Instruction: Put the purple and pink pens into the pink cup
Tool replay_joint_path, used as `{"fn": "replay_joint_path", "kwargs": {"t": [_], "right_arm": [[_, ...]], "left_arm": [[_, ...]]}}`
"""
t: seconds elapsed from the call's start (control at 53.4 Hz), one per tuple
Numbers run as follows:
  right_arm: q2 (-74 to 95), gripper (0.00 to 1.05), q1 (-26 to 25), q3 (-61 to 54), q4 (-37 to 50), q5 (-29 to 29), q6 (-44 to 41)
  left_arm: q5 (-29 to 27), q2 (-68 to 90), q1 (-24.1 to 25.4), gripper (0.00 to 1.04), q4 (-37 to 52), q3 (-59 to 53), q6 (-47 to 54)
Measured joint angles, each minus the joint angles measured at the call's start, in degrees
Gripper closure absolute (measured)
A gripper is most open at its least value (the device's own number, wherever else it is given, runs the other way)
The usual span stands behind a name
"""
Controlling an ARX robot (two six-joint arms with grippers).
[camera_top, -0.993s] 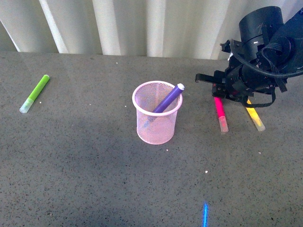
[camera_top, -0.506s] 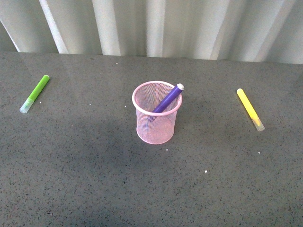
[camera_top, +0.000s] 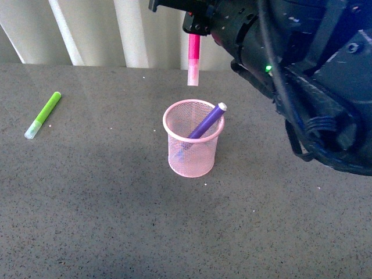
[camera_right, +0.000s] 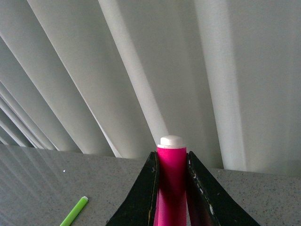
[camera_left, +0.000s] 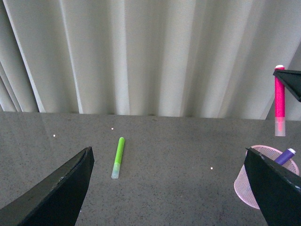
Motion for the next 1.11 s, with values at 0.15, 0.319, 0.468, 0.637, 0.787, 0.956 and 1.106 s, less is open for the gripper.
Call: {"fn": "replay_joint_path", "kwargs": {"t": [0.15, 0.319, 0.468, 0.637, 0.787, 0.956, 1.106], "right_arm": [[3.89, 0.93, 1.16, 3.34, -2.64, 1.51, -0.04], [4.74, 0.93, 1.95, 2.99, -2.23, 1.7, 0.0], [4.79, 0.93, 1.95, 1.68, -1.14, 1.7, 0.09], [4.98, 0.93, 1.4, -0.07, 0.33, 1.79, 0.13], [5.05, 0.93, 1.2, -0.59, 0.46, 1.7, 0.15], [5.05, 0.76, 1.18, -1.16, 0.83, 1.18, 0.35], [5.03, 0.51, 1.03, -1.16, 0.66, 1.36, 0.35]], "left_arm": [[0.0, 0.0, -0.02, 0.07, 0.0, 0.0, 0.0], [0.0, 0.0, 0.0, 0.07, 0.0, 0.0, 0.0], [0.0, 0.0, -0.02, 0.07, 0.0, 0.0, -0.02], [0.0, 0.0, 0.0, 0.07, 0.0, 0.0, 0.0], [0.0, 0.0, 0.0, 0.07, 0.0, 0.0, 0.0], [0.0, 0.0, -0.02, 0.07, 0.0, 0.0, 0.0], [0.0, 0.0, -0.02, 0.07, 0.0, 0.0, 0.0]]}}
